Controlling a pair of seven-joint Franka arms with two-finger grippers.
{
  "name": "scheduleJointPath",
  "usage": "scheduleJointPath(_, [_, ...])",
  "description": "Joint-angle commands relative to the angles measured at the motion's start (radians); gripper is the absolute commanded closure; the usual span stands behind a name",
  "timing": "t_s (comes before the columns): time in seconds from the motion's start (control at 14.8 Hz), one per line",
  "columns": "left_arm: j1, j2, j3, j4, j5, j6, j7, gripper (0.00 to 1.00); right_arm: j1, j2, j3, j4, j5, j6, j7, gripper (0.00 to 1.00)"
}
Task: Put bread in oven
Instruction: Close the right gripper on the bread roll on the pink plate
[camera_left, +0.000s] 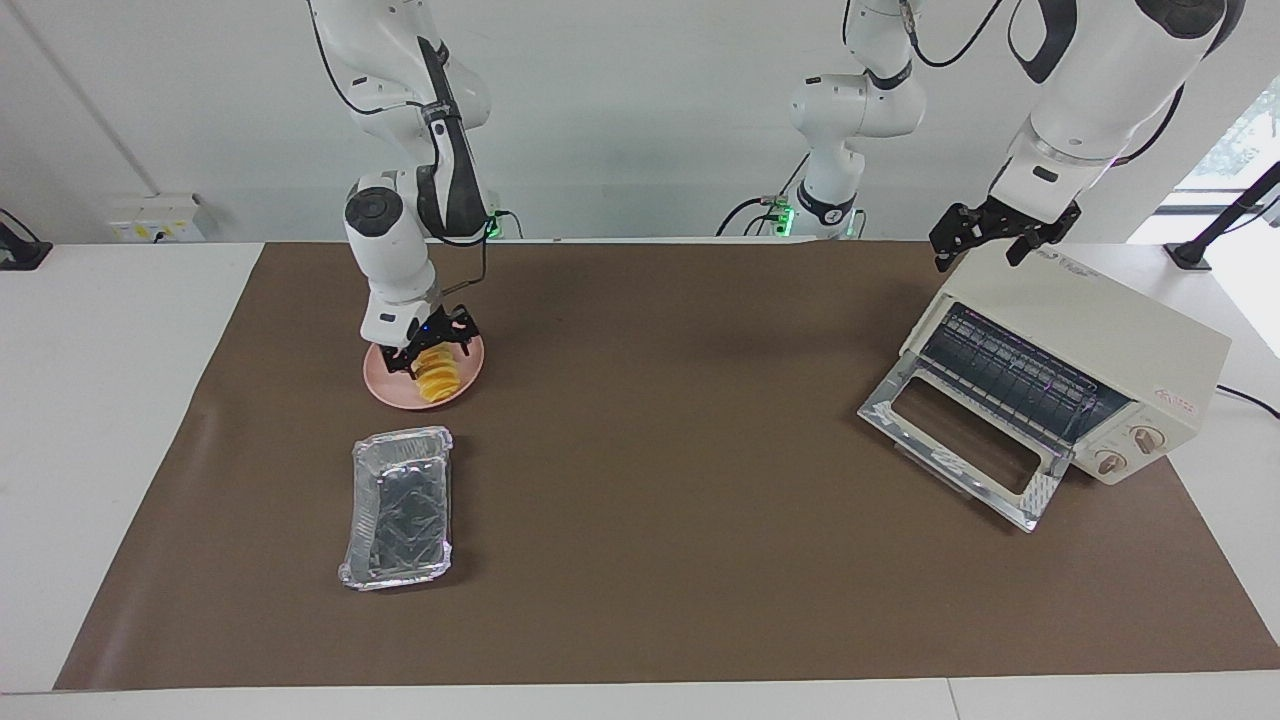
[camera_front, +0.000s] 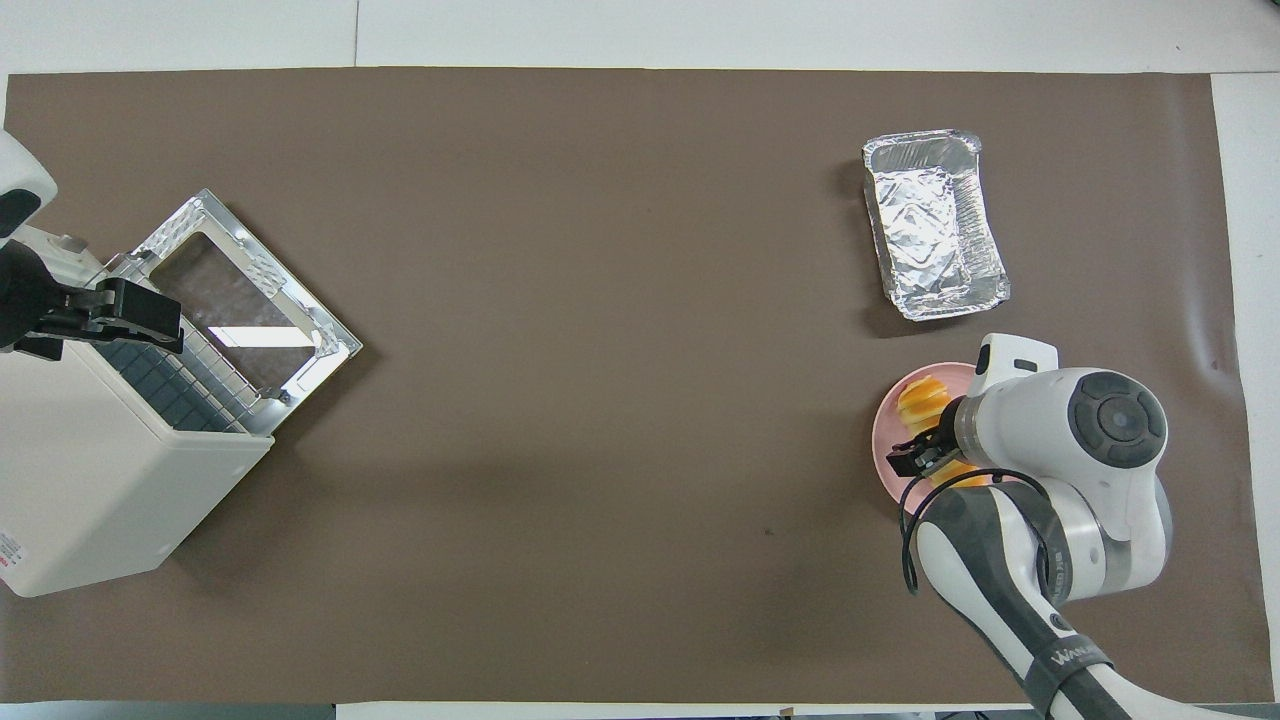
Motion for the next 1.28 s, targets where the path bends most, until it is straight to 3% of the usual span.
scheduleJointPath(0.0, [0.014, -0.031, -0.006, -0.037, -0.015, 0.022, 0.004, 0.00, -0.010, -0.001, 0.002, -0.014, 0.015, 0.027, -0.054, 0.43])
scheduleJointPath(0.07, [0.014, -0.031, -0.006, -0.036, -0.015, 0.022, 0.004, 0.00, -0.011, 0.003, 0.002, -0.012, 0.015, 0.027, -0.057, 0.87])
scheduleJointPath(0.14, [0.014, -0.031, -0.006, -0.036, -0.015, 0.022, 0.004, 0.00, -0.011, 0.003, 0.002, -0.011, 0.015, 0.027, -0.048, 1.00])
scheduleJointPath(0.88, [0.014, -0.031, -0.006, -0.036, -0.015, 0.022, 0.004, 0.00, -0.032, 0.012, 0.002, 0.020, 0.015, -0.008, -0.058, 1.00])
scheduleJointPath(1.22, [0.014, -0.031, -0.006, -0.037, -0.016, 0.022, 0.004, 0.00, -0.046, 0.012, -0.001, 0.207, 0.015, -0.264, -0.051, 1.00])
